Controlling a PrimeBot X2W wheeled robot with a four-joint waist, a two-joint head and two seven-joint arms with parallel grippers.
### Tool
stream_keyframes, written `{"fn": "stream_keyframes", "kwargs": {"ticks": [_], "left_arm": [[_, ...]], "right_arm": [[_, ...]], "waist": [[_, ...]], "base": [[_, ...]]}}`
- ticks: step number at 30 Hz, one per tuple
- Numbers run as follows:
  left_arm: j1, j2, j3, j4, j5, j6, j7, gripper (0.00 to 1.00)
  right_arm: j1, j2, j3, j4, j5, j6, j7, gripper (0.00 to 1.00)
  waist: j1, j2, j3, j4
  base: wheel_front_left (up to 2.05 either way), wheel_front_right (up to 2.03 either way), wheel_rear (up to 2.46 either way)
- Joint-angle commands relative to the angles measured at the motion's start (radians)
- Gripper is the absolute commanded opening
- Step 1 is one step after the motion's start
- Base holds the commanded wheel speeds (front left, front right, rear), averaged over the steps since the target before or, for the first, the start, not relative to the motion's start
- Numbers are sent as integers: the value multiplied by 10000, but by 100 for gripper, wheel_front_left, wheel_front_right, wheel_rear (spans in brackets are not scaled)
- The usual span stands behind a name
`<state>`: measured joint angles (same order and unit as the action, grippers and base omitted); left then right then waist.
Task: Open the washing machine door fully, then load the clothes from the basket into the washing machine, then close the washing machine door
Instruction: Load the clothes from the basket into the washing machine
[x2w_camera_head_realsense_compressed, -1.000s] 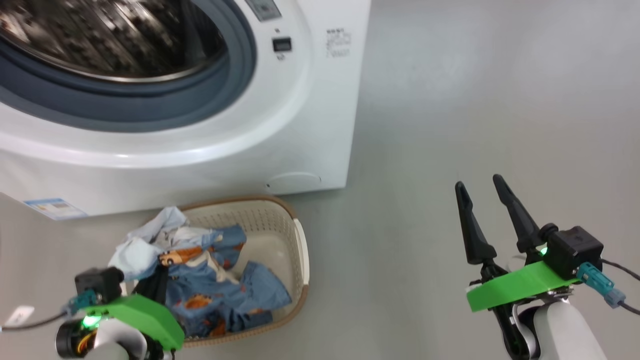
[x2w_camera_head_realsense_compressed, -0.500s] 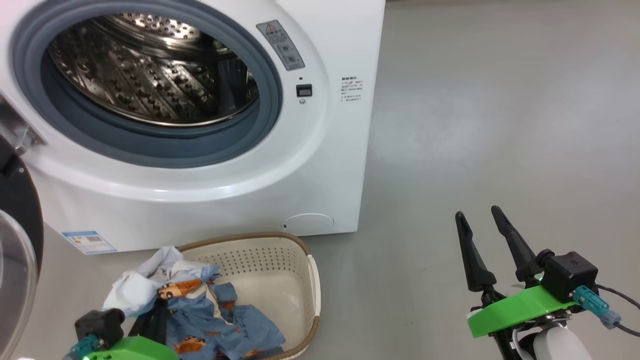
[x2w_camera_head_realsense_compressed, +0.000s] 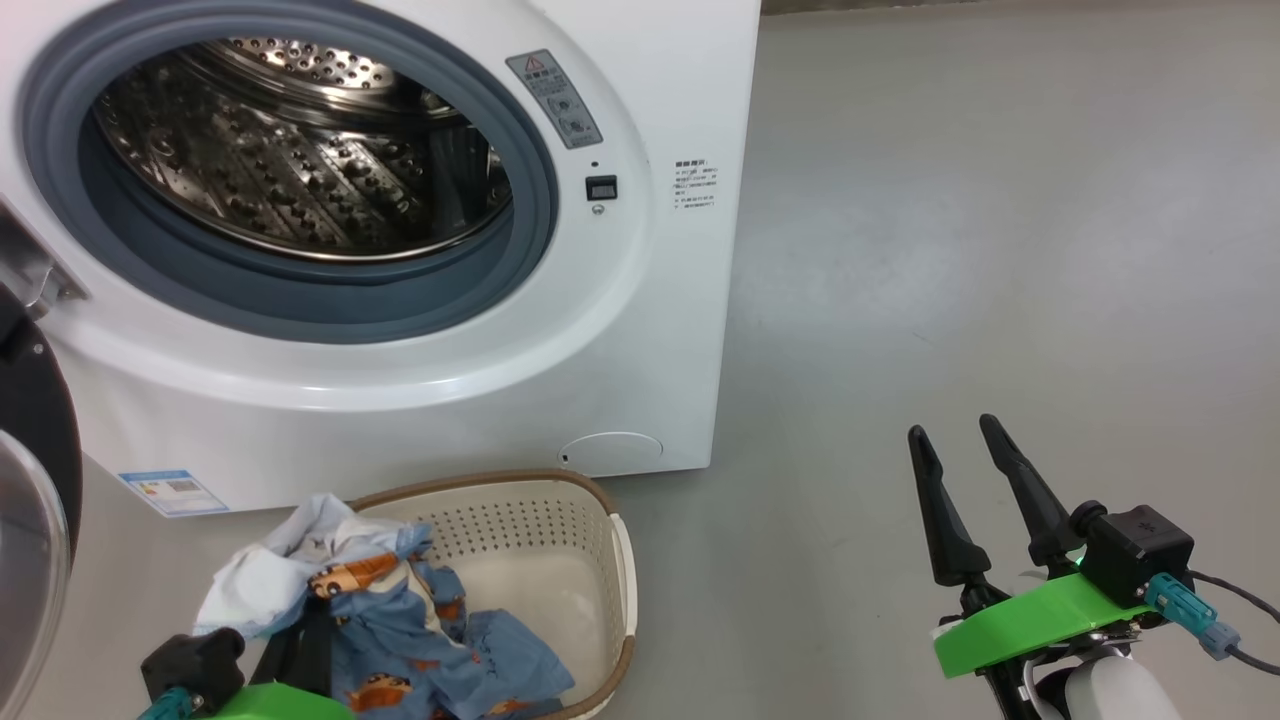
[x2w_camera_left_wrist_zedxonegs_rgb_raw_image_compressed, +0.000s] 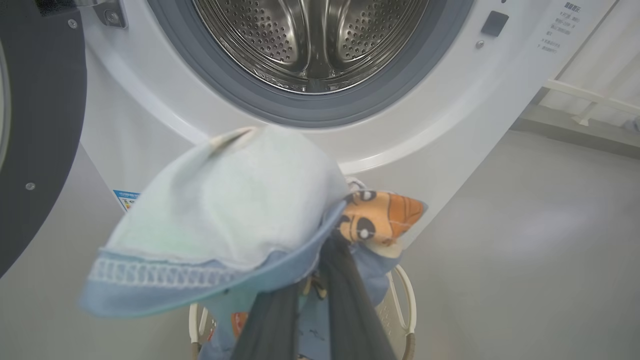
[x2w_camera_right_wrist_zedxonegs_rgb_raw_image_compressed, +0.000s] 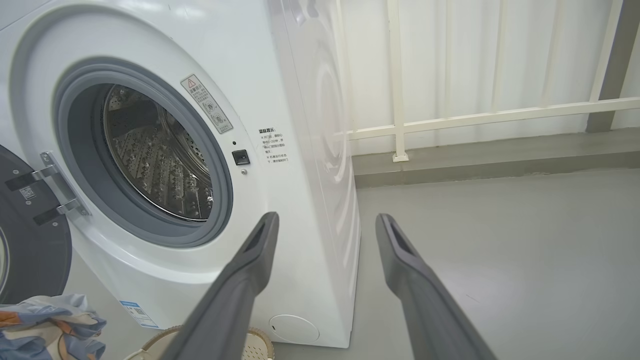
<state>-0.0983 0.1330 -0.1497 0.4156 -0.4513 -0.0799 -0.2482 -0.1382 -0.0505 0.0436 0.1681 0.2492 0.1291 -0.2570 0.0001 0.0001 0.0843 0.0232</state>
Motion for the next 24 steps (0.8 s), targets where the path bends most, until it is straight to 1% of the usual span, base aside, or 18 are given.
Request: {"fn": "stream_keyframes", "kwargs": {"ticks": [1,6,10,14,16,21,24], "left_arm": [[-174,160,413,-303,103,-47,-135,0],[-457,26,766,-606,238,-224,-135,0],[-941,78,1013,-826,388,-348,-135,0],[-1675,163,1243,-934,278,-437,-135,0],[-2130,206,1391,-949,54,-467,-135,0],[-3290,669,1516,-965,-82,-498,-135,0],[-4077,944,1466,-938,-367,-503,-135,0]], "right_arm": [[4,3,236,-250,75,16,-47,100],[-93,3,252,-336,55,16,-47,100],[-180,3,226,-399,5,16,-47,100],[-321,3,181,-503,-54,16,-47,100],[-404,3,172,-568,-72,16,-47,100],[-630,3,175,-666,-94,16,-47,100],[-778,3,173,-762,-62,16,-47,100]], "waist": [[-1,-1,28,-4],[-1,-1,362,-37],[-1,-1,805,-115],[-1,-1,1340,-274],[-1,-1,1641,-385],[-1,-1,2450,-718],[-1,-1,2950,-941]], "base": [[0,0,0],[0,0,0],[0,0,0],[0,0,0],[0,0,0],[0,0,0],[0,0,0]]}}
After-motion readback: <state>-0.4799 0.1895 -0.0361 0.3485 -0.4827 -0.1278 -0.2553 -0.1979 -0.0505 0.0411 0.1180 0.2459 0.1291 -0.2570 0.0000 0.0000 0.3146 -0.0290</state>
